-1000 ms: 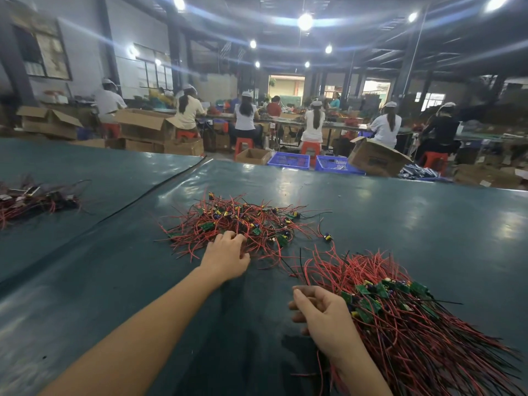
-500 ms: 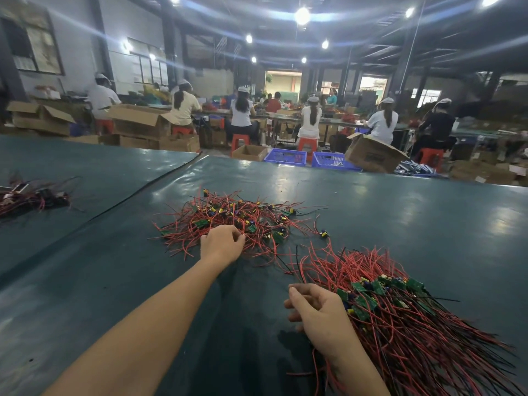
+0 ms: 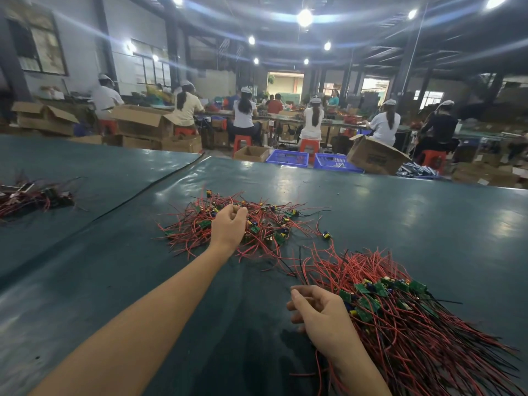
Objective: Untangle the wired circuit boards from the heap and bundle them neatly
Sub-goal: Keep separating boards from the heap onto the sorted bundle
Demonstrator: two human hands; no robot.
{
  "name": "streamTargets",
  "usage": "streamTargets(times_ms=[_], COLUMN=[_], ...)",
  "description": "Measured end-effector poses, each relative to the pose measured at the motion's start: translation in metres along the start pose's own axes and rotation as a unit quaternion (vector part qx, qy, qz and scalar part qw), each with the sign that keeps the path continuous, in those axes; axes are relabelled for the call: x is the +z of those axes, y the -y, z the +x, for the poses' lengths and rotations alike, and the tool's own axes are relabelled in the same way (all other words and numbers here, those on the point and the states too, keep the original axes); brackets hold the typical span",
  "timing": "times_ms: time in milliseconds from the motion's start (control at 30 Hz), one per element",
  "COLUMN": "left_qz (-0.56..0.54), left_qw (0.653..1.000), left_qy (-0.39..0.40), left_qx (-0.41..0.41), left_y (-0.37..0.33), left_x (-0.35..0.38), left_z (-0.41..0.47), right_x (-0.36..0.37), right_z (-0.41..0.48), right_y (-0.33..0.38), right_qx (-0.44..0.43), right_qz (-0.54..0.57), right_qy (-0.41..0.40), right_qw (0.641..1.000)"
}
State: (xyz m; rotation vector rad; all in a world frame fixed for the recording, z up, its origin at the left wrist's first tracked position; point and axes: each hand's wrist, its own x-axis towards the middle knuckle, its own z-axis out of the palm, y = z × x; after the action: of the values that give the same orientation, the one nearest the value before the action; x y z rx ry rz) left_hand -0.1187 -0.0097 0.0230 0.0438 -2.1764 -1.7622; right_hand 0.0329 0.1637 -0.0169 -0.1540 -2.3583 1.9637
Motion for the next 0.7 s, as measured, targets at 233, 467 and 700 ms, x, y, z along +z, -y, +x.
streamTargets(times_ms=[233,467,700], left_qz=[-0.138,-0.138,0.186], left_qw=[0.990,0.990,0.977], left_qy=[-0.010,-0.011,0.060], left_qx=[-0.030,0.026,0.083], left_y=[-0.019,-0.024,0.041], left_x=[-0.009,-0.021,-0.041], left_z=[0.002,-0.011,-0.063], right_x=[0.000,0.001,0.003], right_z=[0.000,0.001,-0.004], right_y=[-0.001,-0.004,-0.006], right_qx=[-0.007,-0.015,-0.010], right_qz=[-0.001,-0.017,-0.035], right_qy=[-0.004,-0.010,-0.007], right_qw=[1.000,1.000,0.999])
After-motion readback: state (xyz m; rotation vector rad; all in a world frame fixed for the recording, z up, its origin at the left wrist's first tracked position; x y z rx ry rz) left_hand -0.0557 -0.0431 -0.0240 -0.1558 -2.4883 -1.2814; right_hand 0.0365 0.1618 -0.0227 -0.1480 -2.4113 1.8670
